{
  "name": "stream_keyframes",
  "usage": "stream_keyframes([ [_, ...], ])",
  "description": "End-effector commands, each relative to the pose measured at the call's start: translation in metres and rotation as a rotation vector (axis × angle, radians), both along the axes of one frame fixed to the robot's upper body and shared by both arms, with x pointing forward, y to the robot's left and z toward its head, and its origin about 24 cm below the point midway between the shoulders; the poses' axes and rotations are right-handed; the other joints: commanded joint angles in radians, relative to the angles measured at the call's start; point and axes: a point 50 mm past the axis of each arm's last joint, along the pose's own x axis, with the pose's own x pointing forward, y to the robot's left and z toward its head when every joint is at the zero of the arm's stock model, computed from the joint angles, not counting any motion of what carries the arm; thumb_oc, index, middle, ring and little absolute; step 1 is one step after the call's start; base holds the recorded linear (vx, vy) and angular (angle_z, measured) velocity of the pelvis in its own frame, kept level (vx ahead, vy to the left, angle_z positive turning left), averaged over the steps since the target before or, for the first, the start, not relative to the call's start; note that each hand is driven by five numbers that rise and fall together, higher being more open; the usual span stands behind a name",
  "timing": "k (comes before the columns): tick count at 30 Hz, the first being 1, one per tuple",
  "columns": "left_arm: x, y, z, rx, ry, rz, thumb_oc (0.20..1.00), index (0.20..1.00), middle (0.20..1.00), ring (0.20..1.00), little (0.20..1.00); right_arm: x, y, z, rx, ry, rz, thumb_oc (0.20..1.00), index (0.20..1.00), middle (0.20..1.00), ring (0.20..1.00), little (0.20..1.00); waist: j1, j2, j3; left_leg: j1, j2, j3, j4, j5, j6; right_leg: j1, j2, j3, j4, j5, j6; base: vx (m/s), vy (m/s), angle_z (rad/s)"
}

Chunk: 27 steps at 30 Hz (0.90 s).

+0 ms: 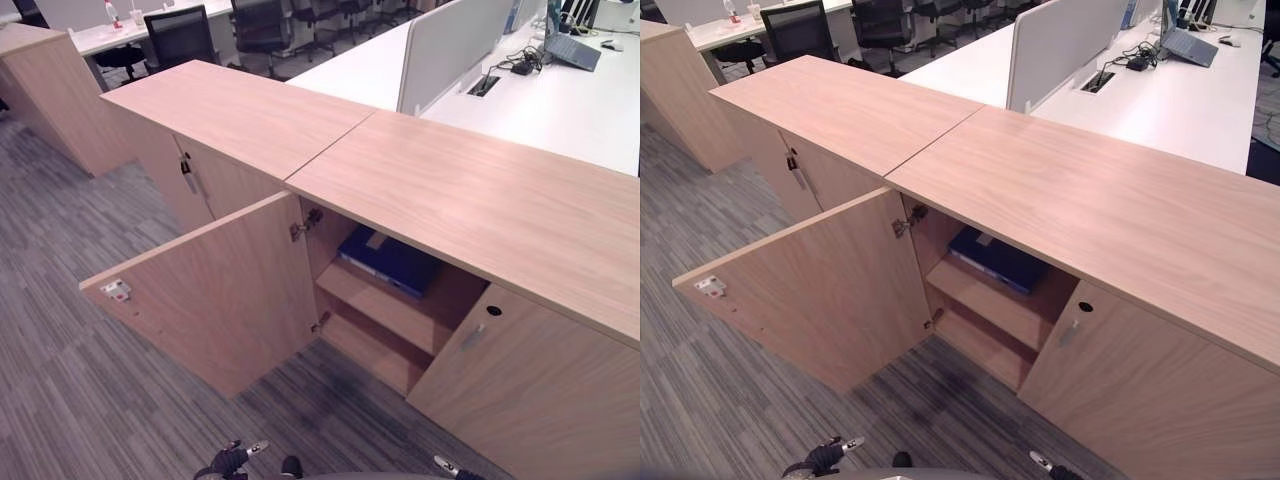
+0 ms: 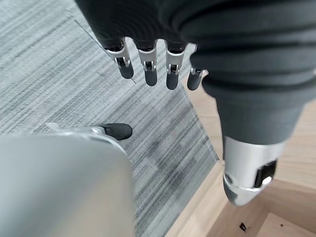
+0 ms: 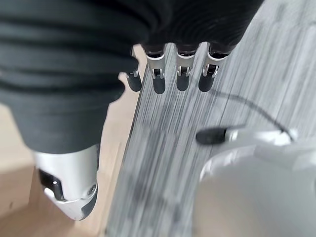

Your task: Put the empty folder in the office cabinet

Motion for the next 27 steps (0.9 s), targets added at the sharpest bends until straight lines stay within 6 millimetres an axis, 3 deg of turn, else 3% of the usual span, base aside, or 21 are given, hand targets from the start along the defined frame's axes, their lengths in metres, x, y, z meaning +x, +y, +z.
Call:
stream_keyframes([
  [1, 0.036, 0.040, 0.021, 0.140, -0.108, 0.020, 1.000, 1.000, 1.000, 1.000, 1.000, -0.003, -0.020, 0.006, -0.061, -0.027, -0.103, 1.000, 1.000, 1.000, 1.000, 1.000, -0.009, -0.031, -0.006, -0.066, -0.015, 0.035, -0.003, -0.043, -0.001, -0.022, -0.026, -0.041, 0.007, -0.021, 0.056, 0.01, -0.048, -0.02],
  [3, 0.032, 0.051, 0.023, 0.156, -0.105, 0.074, 1.000, 1.000, 1.000, 1.000, 1.000, -0.003, -0.024, 0.008, -0.067, -0.033, -0.118, 1.000, 1.000, 1.000, 1.000, 1.000, -0.008, -0.031, -0.009, -0.062, -0.015, 0.034, -0.008, -0.043, -0.002, -0.022, -0.025, -0.043, 0.007, -0.022, 0.056, 0.03, -0.018, 0.10],
  [4, 0.058, 0.199, 0.130, 0.406, -0.269, 0.262, 1.000, 1.000, 1.000, 1.000, 1.000, 0.004, -0.059, 0.023, -0.113, -0.072, -0.138, 1.000, 1.000, 1.000, 1.000, 1.000, -0.012, -0.017, -0.010, -0.057, -0.016, 0.013, 0.006, -0.051, -0.005, -0.021, -0.023, -0.027, 0.007, -0.017, 0.055, 0.04, 0.009, 0.13],
  [6, 0.108, 0.203, 0.169, 0.455, -0.406, 0.227, 1.000, 1.000, 1.000, 1.000, 1.000, 0.004, -0.056, 0.022, -0.104, -0.052, -0.114, 1.000, 1.000, 1.000, 1.000, 1.000, -0.019, -0.016, 0.006, -0.085, -0.025, -0.046, 0.061, -0.063, -0.010, -0.028, -0.033, -0.012, 0.012, 0.000, 0.057, -0.03, 0.028, -0.03],
  [7, 0.134, 0.214, 0.209, 0.512, -0.486, 0.187, 1.000, 1.000, 1.000, 1.000, 1.000, 0.003, -0.065, 0.026, -0.123, -0.036, -0.106, 1.000, 1.000, 1.000, 1.000, 1.000, -0.020, -0.004, 0.019, -0.112, -0.038, -0.113, 0.067, -0.073, -0.013, -0.055, -0.043, -0.007, 0.028, 0.003, 0.062, -0.06, 0.049, -0.26],
  [8, 0.135, 0.214, 0.210, 0.513, -0.488, 0.185, 1.000, 1.000, 1.000, 1.000, 1.000, 0.003, -0.065, 0.025, -0.122, -0.036, -0.107, 1.000, 1.000, 1.000, 1.000, 1.000, -0.020, -0.005, 0.018, -0.114, -0.039, -0.115, 0.067, -0.072, -0.013, -0.056, -0.043, -0.009, 0.029, 0.003, 0.062, 0.00, 0.070, -0.30],
  [10, 0.145, 0.223, 0.237, 0.580, -0.520, 0.183, 1.000, 1.000, 1.000, 1.000, 1.000, -0.009, -0.070, 0.027, -0.116, -0.006, -0.147, 1.000, 1.000, 1.000, 1.000, 1.000, -0.032, 0.019, -0.007, -0.072, -0.037, -0.102, -0.005, -0.073, -0.004, -0.051, -0.041, -0.011, 0.028, -0.005, 0.076, 0.14, 0.109, -0.14],
  [16, 0.152, 0.236, 0.277, 0.683, -0.568, 0.193, 1.000, 1.000, 1.000, 1.000, 1.000, -0.013, -0.070, 0.027, -0.089, 0.002, -0.151, 1.000, 1.000, 1.000, 1.000, 1.000, -0.040, 0.036, -0.026, -0.003, -0.074, -0.061, -0.040, -0.106, 0.017, -0.039, -0.067, 0.015, 0.025, 0.000, 0.096, 0.12, 0.154, -0.17],
  [21, 0.150, 0.243, 0.292, 0.714, -0.580, 0.228, 1.000, 1.000, 1.000, 1.000, 1.000, -0.010, -0.069, 0.027, -0.076, -0.006, -0.140, 1.000, 1.000, 1.000, 1.000, 1.000, -0.052, 0.045, -0.035, 0.031, -0.097, -0.023, -0.058, -0.134, 0.037, -0.047, -0.088, 0.054, 0.029, 0.009, 0.119, 0.09, 0.154, -0.27],
  [23, 0.155, 0.242, 0.297, 0.720, -0.591, 0.219, 1.000, 1.000, 1.000, 1.000, 1.000, -0.009, -0.070, 0.027, -0.078, -0.010, -0.134, 1.000, 1.000, 1.000, 1.000, 1.000, -0.058, 0.047, -0.040, 0.036, -0.103, -0.011, -0.066, -0.140, 0.042, -0.052, -0.094, 0.060, 0.030, 0.012, 0.127, 0.06, 0.128, -0.23],
  [27, 0.183, 0.220, 0.298, 0.697, -0.640, 0.137, 1.000, 1.000, 1.000, 1.000, 1.000, -0.011, -0.072, 0.028, -0.087, -0.008, -0.125, 1.000, 1.000, 1.000, 1.000, 1.000, -0.077, 0.042, -0.041, 0.037, -0.116, 0.006, -0.066, -0.157, 0.053, -0.064, -0.111, 0.069, 0.039, 0.020, 0.143, 0.05, 0.133, -0.10],
])
